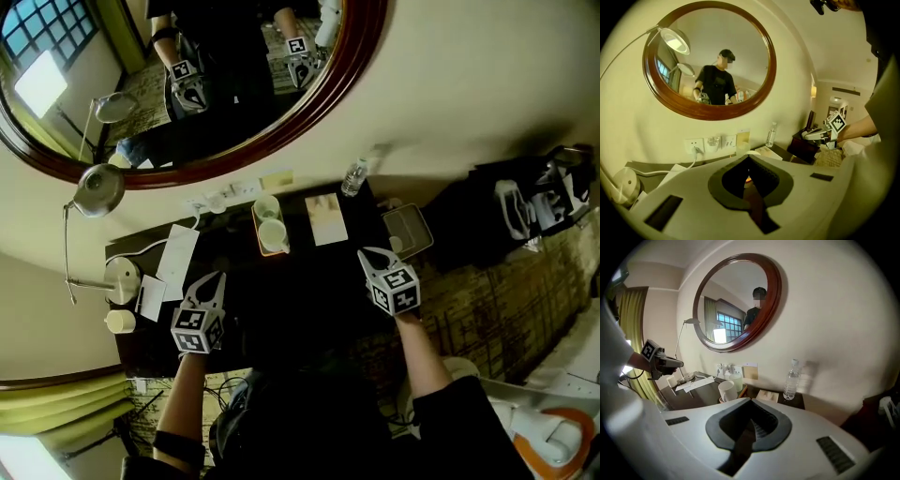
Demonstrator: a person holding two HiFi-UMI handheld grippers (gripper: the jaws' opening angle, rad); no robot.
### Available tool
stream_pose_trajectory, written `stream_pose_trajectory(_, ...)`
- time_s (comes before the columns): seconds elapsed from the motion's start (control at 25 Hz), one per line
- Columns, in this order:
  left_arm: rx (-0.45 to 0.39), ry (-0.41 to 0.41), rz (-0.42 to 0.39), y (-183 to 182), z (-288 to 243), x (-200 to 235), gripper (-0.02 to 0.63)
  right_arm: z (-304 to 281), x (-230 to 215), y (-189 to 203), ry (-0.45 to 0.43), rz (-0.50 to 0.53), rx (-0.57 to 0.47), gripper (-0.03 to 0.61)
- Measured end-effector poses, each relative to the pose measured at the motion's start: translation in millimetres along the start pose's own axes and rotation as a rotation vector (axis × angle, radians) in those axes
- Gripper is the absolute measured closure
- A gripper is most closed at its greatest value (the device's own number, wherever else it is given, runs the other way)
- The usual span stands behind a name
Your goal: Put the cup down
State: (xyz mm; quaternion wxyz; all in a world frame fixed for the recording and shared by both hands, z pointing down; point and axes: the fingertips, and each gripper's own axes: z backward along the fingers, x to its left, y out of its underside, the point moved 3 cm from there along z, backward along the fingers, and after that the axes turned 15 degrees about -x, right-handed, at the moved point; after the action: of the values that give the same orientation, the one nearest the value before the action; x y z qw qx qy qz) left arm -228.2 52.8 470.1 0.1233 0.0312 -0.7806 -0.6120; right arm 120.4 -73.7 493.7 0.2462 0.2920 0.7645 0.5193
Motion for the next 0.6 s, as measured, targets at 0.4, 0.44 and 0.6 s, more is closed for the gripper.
stream_pose_trajectory(0.4,-0.004,0.011,-0.01,-5,-1,2,0.614,25,-11,14,0.088,-0.009,-0.02,0.578)
stream_pose_trajectory(0.44,-0.007,0.012,-0.007,-5,-2,2,0.614,24,-11,14,0.085,-0.008,-0.019,0.577)
stream_pose_trajectory(0.6,-0.003,0.012,-0.003,-7,-1,-1,0.614,20,-9,12,0.069,-0.007,-0.021,0.578)
